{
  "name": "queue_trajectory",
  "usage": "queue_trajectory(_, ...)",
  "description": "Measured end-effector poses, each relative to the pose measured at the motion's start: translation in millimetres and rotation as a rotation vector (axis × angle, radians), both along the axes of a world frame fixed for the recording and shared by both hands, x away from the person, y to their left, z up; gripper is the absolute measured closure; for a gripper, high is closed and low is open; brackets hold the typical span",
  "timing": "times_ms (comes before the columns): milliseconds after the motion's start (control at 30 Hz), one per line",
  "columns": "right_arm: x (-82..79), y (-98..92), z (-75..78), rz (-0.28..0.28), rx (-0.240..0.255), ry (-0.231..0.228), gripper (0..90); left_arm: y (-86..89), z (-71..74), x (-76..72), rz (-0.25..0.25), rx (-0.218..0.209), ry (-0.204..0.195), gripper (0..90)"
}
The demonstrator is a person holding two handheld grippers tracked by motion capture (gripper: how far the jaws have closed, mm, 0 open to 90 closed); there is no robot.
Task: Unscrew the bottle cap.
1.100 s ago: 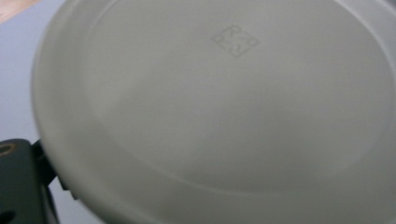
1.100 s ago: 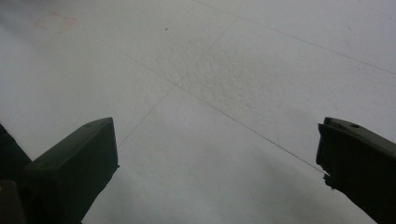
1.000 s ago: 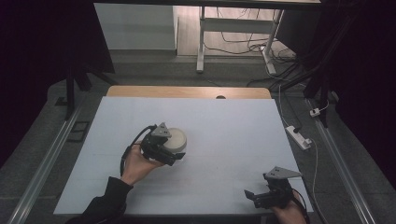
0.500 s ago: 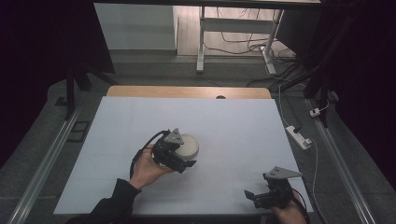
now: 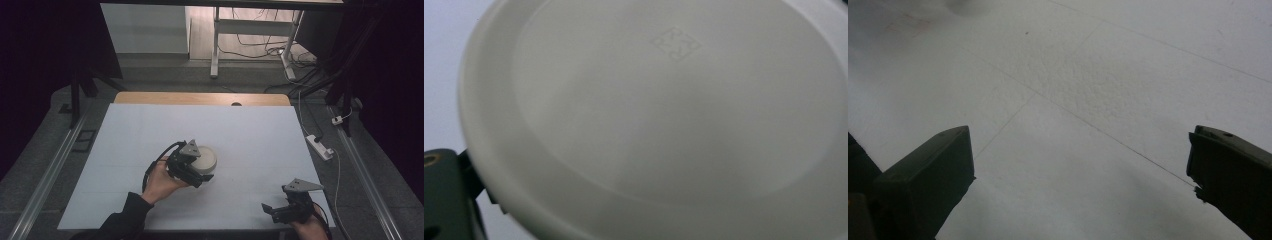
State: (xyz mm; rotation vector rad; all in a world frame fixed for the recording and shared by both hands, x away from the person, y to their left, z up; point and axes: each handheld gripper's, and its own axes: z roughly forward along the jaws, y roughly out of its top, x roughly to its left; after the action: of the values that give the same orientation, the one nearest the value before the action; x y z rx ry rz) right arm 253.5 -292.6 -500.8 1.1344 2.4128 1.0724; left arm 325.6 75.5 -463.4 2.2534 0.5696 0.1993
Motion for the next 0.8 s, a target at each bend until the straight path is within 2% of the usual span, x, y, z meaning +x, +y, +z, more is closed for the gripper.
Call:
queue_trajectory(300, -2.6, 2.4, 7.0, 0.0, 0.039, -0.042, 0.0, 0.3, -1.2, -0.4, 0.0, -0.006, -0.005, 6.8)
queue_trajectory(800, -1.0, 23.2, 19.3, 0.072, 0.1, -0.086, 0.0, 3.8, -2.7, 1.5, -0.005, -0.012, -0.005, 6.8)
